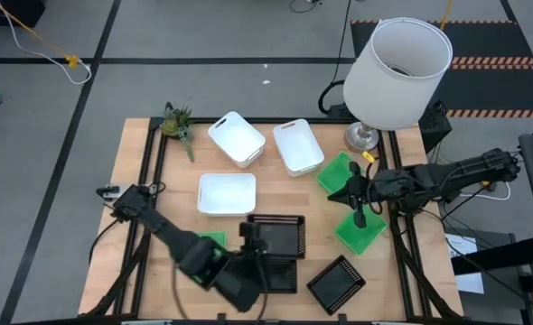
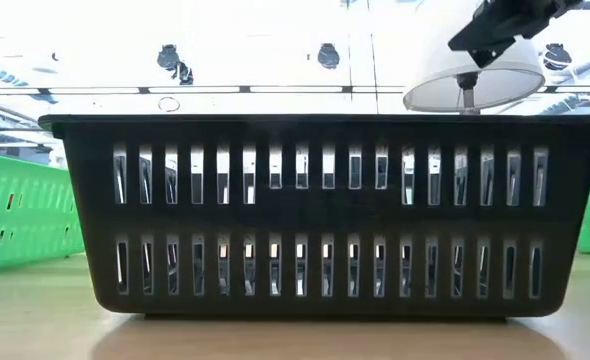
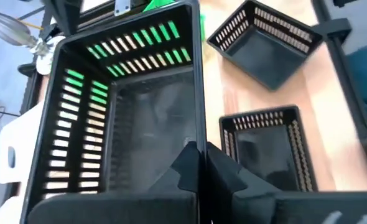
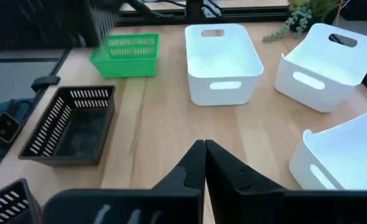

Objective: Stack baskets by color
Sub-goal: Stack the top black bin into the bottom left black bin

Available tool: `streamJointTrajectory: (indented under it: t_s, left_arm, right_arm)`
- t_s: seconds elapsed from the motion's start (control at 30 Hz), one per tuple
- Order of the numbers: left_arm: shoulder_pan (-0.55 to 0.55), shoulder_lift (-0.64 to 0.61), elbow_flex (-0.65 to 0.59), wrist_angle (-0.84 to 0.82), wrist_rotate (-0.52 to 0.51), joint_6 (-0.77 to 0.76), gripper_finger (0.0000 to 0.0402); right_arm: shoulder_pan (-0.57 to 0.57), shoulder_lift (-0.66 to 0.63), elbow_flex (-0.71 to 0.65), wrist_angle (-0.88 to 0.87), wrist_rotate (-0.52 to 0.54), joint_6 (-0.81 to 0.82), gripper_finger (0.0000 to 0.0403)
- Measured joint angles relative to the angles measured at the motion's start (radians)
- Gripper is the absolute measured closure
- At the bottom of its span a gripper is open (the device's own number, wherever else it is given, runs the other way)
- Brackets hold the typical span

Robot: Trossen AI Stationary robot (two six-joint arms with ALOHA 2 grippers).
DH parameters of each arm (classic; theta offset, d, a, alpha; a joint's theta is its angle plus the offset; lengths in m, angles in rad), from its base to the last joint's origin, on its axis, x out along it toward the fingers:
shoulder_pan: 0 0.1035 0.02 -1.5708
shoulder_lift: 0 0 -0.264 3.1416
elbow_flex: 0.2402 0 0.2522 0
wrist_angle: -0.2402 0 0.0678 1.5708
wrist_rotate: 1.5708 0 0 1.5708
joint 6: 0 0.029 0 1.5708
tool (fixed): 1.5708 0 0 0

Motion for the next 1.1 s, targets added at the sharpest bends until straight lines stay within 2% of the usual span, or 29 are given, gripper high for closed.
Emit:
streamJointTrajectory:
  t_s: [0.17, 0.27, 0.5, 0.7, 1.1]
  left_arm:
    - [-0.033, 0.000, 0.127, -0.167, -0.024, -0.038, 0.0391]
    - [-0.048, -0.028, 0.114, -0.181, -0.033, -0.038, 0.0393]
    - [-0.069, -0.042, 0.115, -0.170, -0.072, -0.046, 0.0388]
    - [-0.083, -0.042, 0.115, -0.097, -0.080, -0.043, 0.0395]
    - [-0.141, -0.042, 0.114, -0.014, -0.146, -0.023, 0.0388]
  right_arm:
    - [0.000, 0.000, -0.009, 0.060, 0.001, -0.003, 0.0401]
    - [0.000, 0.000, -0.009, 0.063, 0.000, 0.007, 0.0401]
    - [0.000, 0.003, -0.010, 0.046, -0.002, 0.016, 0.0401]
    - [0.000, 0.003, -0.043, 0.053, -0.002, 0.019, 0.0401]
    - [0.006, 0.003, -0.059, 0.047, -0.002, 0.106, 0.0401]
